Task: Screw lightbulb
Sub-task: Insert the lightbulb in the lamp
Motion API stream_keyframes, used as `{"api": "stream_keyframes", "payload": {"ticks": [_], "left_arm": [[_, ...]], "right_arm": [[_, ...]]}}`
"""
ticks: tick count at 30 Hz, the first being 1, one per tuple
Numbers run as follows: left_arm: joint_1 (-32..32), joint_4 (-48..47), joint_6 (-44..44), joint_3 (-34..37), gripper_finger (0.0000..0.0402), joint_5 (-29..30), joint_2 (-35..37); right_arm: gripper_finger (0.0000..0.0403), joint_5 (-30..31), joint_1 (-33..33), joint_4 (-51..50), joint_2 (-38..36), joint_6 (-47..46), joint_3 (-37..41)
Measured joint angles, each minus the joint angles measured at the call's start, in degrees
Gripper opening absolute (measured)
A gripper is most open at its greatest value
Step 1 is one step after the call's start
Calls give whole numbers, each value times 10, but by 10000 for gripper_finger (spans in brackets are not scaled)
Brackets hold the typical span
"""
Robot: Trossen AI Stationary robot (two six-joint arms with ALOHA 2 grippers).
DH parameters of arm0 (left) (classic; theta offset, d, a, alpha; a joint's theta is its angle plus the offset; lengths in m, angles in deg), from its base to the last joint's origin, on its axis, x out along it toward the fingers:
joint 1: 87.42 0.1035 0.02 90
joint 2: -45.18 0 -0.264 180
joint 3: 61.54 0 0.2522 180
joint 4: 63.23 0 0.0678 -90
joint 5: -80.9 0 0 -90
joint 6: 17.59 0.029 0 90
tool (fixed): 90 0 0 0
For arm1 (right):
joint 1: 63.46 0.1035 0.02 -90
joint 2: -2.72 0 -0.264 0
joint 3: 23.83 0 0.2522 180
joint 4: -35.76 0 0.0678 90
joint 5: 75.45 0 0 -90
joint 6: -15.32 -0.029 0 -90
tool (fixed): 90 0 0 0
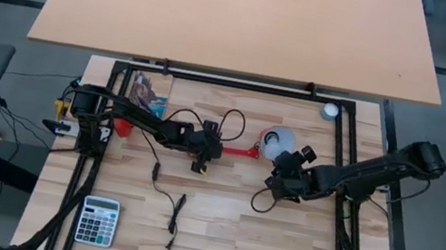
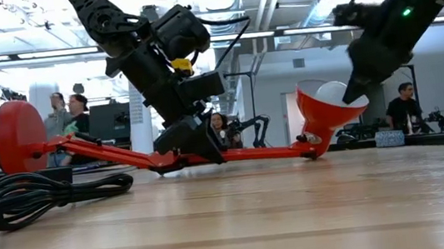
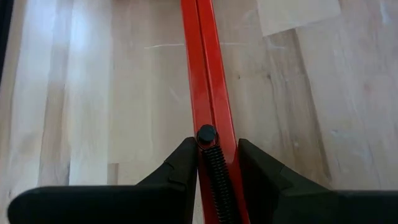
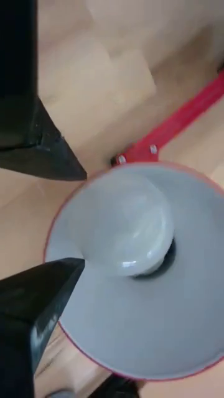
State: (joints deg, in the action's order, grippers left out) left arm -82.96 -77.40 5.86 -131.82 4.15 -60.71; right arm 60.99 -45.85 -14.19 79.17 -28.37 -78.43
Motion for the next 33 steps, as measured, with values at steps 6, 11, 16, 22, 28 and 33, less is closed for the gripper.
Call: {"api": "stream_keyframes", "payload": {"ticks": [6,11,16,22,28,33], "left_arm": [[-6,0,12,1,80,-1,0],[-6,2,12,1,80,-2,0],[-6,2,11,1,80,-3,0],[-6,5,9,1,80,-4,-1],[-6,11,9,2,80,-5,-1],[-6,12,8,2,80,-6,-1]], "right_arm": [[277,5,39,-60,-41,-38,0],[303,19,44,-93,-55,-100,0],[327,36,44,-71,-39,-126,0],[374,61,44,-40,-14,-150,0],[398,80,14,-8,7,-171,0],[398,80,-10,15,17,-181,0]]}}
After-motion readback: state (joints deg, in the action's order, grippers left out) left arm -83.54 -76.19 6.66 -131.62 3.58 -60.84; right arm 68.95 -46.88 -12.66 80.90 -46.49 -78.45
